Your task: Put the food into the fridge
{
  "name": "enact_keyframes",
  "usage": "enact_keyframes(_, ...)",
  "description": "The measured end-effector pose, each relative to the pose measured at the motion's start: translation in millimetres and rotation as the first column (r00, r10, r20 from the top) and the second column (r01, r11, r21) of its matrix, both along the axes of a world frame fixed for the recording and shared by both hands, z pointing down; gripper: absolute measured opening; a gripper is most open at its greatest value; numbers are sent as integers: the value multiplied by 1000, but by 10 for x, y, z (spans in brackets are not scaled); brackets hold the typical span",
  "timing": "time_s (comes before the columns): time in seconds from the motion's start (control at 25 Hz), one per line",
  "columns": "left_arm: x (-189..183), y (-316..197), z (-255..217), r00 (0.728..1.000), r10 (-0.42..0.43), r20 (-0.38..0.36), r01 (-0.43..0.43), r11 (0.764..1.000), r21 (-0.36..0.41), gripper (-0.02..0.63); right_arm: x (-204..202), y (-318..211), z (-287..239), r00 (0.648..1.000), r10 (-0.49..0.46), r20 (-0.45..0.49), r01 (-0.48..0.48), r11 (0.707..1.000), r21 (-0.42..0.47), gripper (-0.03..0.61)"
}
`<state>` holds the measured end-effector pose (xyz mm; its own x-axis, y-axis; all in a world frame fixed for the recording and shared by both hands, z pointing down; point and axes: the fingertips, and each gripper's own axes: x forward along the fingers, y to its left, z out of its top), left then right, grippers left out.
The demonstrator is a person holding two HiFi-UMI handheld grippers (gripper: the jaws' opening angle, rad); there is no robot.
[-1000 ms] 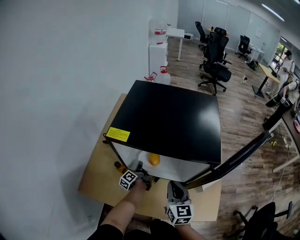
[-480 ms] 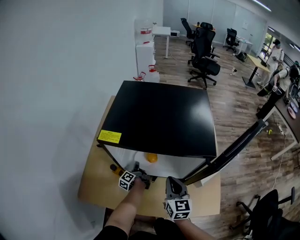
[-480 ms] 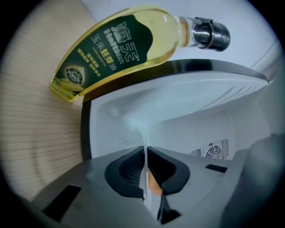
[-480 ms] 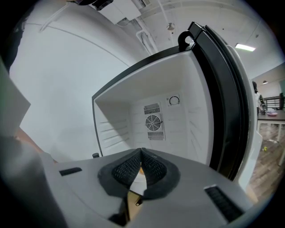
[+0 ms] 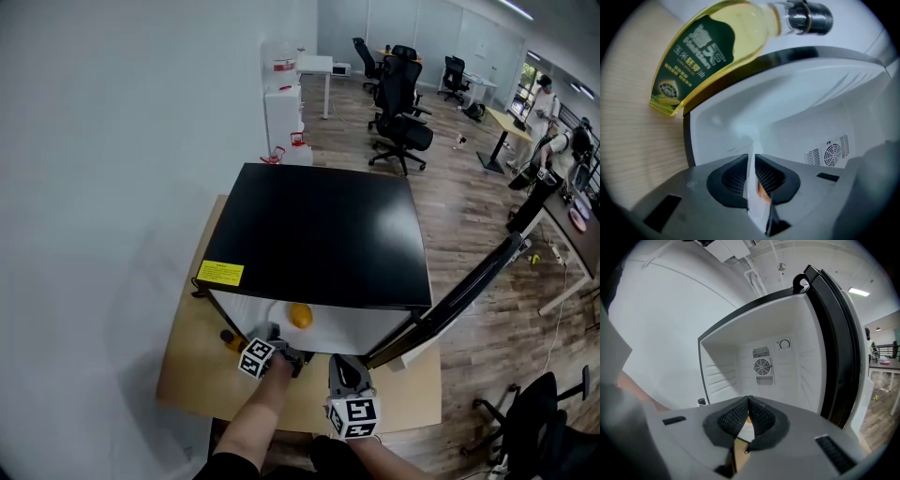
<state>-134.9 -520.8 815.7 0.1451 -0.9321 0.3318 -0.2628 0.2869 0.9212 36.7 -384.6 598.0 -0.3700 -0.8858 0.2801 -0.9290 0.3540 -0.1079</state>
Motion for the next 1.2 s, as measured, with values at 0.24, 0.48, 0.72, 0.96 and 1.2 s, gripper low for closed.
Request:
enact_keyframes(0.24,59,-6,-12,964,130,232,-111,989,-94,106,-72,141,-4,1000,-19,17,19,1000,6,60)
enact_keyframes(0.48,44,20,-107,852,251,460,-194,967,-167,212,-58,231,24,1000,-25,8,25,1000,-2,60)
enact_keyframes(0.72,60,74,-255,780,311,543,-277,950,-147,239,-9,215,29,1000,-15,8,15,1000,13,60)
enact_keyframes(0.96,132,729,-562,676,353,646,-370,922,-117,239,136,376,-32,1000,-8,-8,8,1000,21,60)
enact_keyframes(1.2,173,1519,-1145,700,357,619,-459,888,7,239,166,629,-229,1000,10,21,-11,998,64,60)
